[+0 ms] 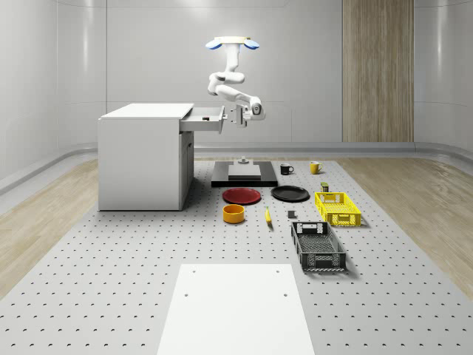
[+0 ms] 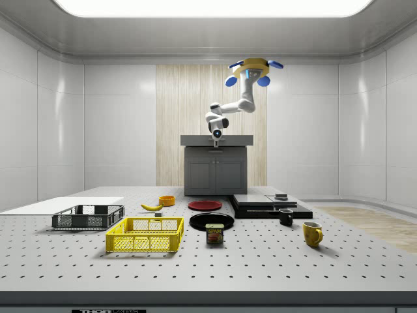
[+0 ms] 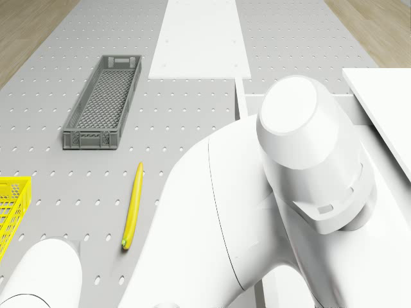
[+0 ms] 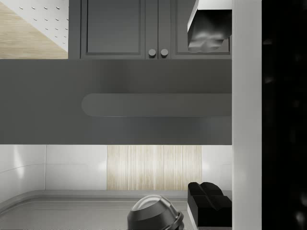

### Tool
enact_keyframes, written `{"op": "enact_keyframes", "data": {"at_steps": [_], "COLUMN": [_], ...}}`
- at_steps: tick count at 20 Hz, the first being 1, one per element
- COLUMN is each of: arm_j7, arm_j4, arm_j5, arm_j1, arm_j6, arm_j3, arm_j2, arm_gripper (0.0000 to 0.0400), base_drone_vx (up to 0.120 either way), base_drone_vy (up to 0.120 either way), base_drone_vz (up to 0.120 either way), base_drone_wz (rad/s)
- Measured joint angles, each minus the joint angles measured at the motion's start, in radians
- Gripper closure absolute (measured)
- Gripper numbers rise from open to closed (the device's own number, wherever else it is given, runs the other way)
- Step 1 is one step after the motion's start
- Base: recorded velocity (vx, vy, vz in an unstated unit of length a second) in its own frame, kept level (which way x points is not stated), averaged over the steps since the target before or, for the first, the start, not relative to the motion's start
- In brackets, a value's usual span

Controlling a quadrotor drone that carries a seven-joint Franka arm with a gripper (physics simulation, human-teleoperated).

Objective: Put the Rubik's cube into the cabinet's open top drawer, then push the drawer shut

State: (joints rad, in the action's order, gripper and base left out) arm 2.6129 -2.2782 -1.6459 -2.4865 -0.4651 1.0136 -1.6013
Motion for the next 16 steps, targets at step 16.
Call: {"op": "enact_keyframes", "data": {"at_steps": [16], "arm_j7": [-0.035], "arm_j4": [-0.040], "arm_j5": [-0.049], "arm_j1": [0.049], "arm_j6": [-0.012], "arm_j3": [-0.027], "arm_j2": [-0.032], "arm_gripper": [0.0000], "base_drone_vx": [0.000], "base_drone_vy": [-0.015], "base_drone_vz": [-0.012], "base_drone_wz": [0.000]}}
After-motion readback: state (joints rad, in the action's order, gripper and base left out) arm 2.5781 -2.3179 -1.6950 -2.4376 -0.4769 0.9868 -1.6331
